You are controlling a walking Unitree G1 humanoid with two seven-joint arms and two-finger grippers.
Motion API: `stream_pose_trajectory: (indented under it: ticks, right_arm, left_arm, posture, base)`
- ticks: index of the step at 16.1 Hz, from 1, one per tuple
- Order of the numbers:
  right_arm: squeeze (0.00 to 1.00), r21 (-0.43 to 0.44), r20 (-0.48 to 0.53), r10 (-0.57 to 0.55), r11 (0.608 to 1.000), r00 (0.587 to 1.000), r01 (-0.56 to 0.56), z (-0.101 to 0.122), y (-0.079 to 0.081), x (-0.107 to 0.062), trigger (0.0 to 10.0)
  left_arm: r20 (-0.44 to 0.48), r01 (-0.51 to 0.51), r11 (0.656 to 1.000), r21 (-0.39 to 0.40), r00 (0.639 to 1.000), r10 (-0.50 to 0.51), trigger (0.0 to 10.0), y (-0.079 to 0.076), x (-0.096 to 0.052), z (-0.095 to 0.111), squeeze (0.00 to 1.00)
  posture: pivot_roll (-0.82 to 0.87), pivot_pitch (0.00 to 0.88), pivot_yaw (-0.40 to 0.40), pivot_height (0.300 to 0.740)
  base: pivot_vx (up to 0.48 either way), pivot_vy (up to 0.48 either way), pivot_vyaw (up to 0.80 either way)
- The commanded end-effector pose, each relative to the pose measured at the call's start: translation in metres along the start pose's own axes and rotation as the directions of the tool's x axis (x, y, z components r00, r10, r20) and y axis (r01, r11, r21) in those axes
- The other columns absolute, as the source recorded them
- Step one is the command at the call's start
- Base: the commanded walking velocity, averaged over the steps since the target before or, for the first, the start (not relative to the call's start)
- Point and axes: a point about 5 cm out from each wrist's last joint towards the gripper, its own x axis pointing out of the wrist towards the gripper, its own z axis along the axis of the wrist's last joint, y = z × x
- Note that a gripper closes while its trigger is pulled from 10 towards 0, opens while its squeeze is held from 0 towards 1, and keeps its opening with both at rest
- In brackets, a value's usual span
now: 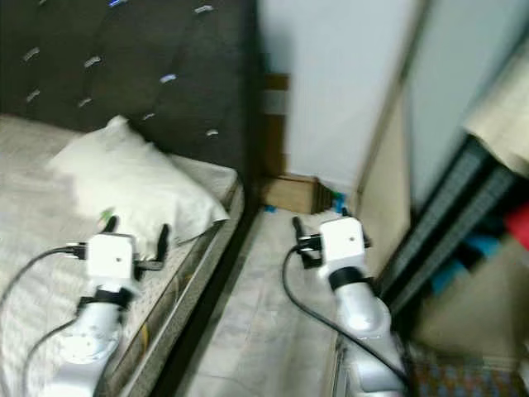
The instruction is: Clean up the room
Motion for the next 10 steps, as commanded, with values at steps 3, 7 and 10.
stream_pose_trajectory:
  ticks: [3,7,10]
  right_arm:
    - [0.00,-0.004,0.007,-0.003,1.000,1.000,0.003,0.0014,-0.0025,0.0012,10.0]
    - [0.00,-0.015,0.010,-0.010,1.000,1.000,0.010,0.0031,-0.0069,0.0022,10.0]
    - [0.00,-0.053,0.017,0.010,0.999,1.000,-0.009,0.0051,-0.0071,0.0005,10.0]
  left_arm:
    - [0.002,-0.006,1.000,-0.008,1.000,0.006,10.0,0.0000,0.0025,0.0022,0.00]
    - [0.017,-0.012,1.000,-0.016,1.000,0.012,10.0,0.0010,0.0066,0.0074,0.00]
    - [0.012,-0.008,1.000,-0.017,1.000,0.009,10.0,0.0014,0.0044,0.0067,0.00]
  posture:
    - [0.02,0.043,-0.023,0.740]
    - [0.01,0.056,-0.023,0.740]
    - [0.00,0.062,-0.021,0.740]
  base:
    - [0.000,0.000,0.80]
    - [0.000,0.000,0.27]
    - [0.000,0.000,0.42]
